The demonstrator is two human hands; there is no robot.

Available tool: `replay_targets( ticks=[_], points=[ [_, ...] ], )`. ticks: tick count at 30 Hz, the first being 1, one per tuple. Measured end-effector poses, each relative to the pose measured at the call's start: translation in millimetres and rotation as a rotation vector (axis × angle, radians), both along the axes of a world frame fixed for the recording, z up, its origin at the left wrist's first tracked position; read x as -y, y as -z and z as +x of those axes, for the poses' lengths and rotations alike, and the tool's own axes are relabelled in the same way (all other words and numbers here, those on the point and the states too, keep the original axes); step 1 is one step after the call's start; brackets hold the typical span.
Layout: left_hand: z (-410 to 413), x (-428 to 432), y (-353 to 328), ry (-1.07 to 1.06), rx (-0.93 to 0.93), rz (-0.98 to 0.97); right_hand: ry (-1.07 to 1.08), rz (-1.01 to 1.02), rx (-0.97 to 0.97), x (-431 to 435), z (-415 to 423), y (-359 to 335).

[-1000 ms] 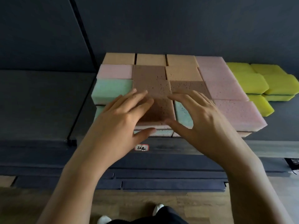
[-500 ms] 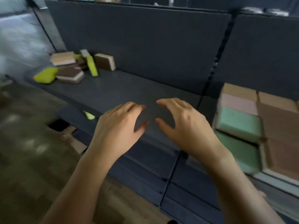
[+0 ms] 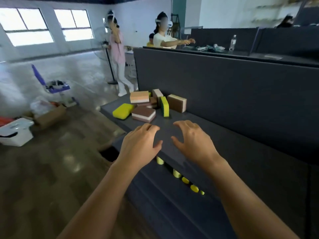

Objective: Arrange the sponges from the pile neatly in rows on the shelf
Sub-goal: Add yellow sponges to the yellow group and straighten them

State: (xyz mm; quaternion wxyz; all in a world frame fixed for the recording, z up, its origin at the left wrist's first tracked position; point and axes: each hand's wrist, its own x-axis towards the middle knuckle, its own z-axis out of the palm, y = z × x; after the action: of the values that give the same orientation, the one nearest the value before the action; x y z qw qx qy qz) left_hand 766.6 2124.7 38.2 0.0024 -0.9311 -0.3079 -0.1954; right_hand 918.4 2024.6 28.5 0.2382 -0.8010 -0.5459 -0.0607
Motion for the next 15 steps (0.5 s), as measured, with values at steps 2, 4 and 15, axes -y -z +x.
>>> replay_targets(
  ticks=[2,4,15],
  points=[
    [2.9,-14.7,4.9,-0.008,0.009,-0.011,-0.016,-0.014,0.006,-16.5,3.5,0.1],
    [9.2,-28.5,11.3,-0.013,0.017,-0.029,-0.025,-0.029,0.014,-31.7,12.3,0.3],
    [61.2,-118.0,29.8,-0.005,-0.002,-0.093,-0.044,-0.033,-0.044,-144.7,84.2,3.4]
  ],
)
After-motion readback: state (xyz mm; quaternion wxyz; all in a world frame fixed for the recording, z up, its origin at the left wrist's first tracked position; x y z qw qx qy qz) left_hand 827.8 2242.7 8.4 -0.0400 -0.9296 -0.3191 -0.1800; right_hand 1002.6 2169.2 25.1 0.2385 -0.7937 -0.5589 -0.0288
